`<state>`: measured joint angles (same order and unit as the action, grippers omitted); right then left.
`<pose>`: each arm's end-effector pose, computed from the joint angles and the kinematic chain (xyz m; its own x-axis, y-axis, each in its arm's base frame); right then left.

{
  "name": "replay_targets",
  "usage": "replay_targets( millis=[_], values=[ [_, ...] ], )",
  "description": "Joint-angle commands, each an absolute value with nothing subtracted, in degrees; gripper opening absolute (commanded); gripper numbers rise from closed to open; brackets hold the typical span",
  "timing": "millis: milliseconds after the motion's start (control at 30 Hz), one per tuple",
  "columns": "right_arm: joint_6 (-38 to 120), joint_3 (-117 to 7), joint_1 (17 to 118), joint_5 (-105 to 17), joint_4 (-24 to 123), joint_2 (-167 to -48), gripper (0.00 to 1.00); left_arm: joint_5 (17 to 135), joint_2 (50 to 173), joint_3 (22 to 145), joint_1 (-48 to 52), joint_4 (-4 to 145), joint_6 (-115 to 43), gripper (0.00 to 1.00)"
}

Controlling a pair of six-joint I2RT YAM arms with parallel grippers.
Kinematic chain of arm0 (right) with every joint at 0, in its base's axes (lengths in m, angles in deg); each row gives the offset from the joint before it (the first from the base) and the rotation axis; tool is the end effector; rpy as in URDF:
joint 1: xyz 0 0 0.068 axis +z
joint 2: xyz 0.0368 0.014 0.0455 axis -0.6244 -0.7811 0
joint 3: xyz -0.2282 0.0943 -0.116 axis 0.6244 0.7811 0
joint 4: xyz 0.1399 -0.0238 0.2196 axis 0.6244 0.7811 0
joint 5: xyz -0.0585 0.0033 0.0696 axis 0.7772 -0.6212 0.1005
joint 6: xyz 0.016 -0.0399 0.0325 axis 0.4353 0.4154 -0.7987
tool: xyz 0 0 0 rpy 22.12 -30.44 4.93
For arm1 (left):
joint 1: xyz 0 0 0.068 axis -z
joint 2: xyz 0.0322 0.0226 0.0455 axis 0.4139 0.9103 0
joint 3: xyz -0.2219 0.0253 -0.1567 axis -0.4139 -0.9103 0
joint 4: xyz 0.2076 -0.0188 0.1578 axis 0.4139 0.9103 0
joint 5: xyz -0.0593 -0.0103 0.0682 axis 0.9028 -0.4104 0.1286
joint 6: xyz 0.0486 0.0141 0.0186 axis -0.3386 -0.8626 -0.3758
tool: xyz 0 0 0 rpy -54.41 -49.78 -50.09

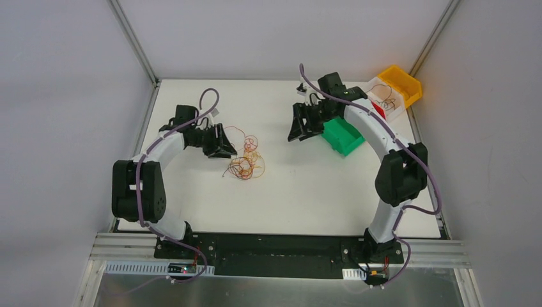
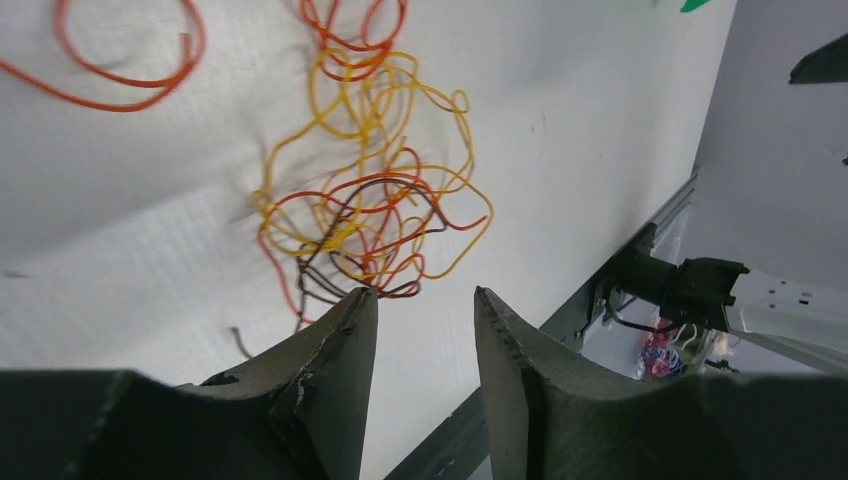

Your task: Untangle the cables

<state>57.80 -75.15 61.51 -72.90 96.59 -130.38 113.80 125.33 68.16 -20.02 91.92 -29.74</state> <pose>0.3547 0.1724 0.3074 -0.6447 -0.4247 -0.6356 -0.7418 0.5485 0.3859 0.3126 -0.0500 0.2202 -0.8973 -0.1427 -0.4177 0.2361 0.6444 -0.7273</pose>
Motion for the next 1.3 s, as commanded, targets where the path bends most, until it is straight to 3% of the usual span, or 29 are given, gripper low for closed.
replay_targets(
  millis=[0, 200, 400, 800, 1133, 1267],
  values=[
    [55.5, -74.4, 65.6, -75.6, 91.7, -133.2, 0.6, 116.1, 125.5, 69.4, -24.1, 96.4, -38.5, 0.4],
    [52.8, -79.4, 71.9, -75.2, 87.6, -140.3, 0.59, 119.1, 129.8, 72.3, -24.1, 100.2, -44.3, 0.35],
    [48.9, -82.3, 74.8, -75.2, 84.6, -146.2, 0.59, 119.6, 132.4, 72.5, -23.7, 100.5, -46.6, 0.44],
    [46.3, -87.1, 76.7, -73.8, 83.1, -155.5, 0.59, 119.4, 134.4, 72.4, -18.5, 100.5, -57.2, 0.46],
    [47.2, -86.6, 76.8, -70.8, 82.8, -157.7, 0.51, 118.1, 135.0, 72.0, -17.1, 100.4, -61.5, 0.48],
    [47.4, -86.0, 76.8, -70.8, 83.0, -158.1, 0.44, 118.3, 133.1, 72.6, -16.8, 100.0, -62.6, 0.49]
  ],
)
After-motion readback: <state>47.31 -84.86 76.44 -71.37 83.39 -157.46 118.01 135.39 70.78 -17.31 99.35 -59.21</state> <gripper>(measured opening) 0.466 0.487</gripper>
